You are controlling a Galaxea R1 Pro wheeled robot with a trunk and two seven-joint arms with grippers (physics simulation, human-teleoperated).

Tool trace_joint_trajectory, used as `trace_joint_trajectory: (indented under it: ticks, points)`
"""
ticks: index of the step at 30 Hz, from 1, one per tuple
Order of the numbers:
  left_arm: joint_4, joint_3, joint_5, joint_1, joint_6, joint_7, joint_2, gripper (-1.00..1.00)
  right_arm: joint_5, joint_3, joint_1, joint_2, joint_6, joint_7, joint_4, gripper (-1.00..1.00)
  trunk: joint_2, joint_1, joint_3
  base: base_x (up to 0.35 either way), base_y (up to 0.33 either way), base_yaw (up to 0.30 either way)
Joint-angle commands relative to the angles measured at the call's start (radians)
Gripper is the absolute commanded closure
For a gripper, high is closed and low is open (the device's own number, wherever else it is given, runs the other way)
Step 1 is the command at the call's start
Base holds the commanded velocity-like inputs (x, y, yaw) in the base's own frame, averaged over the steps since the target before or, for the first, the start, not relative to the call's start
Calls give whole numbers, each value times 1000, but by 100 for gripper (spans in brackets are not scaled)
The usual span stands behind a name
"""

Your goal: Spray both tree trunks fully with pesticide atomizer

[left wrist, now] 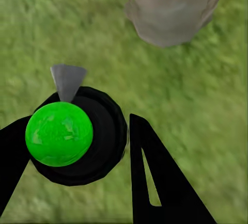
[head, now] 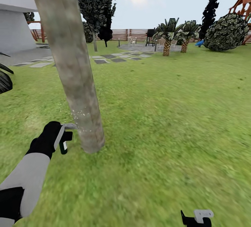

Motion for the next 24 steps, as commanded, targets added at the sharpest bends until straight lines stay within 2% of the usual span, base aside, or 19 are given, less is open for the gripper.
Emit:
trace_joint_trajectory:
  ticks: [1,3,7,24]
  points:
    - [-1,2,-11,2,2,-4,-5,100,6,-8,0,0,-4,3,1,-100,0,0,-1,6,-27,75]
    - [-1,2,-11,5,0,-3,-14,100,6,-8,0,0,-4,3,1,-100,0,0,-1,70,-168,25]
    - [0,2,-14,19,-3,-4,-17,100,6,-8,0,0,-4,2,1,-100,0,0,-1,109,-233,5]
    - [0,-1,-22,72,-6,-5,-1,100,6,-8,0,0,-4,3,1,-100,0,0,-1,86,-261,12]
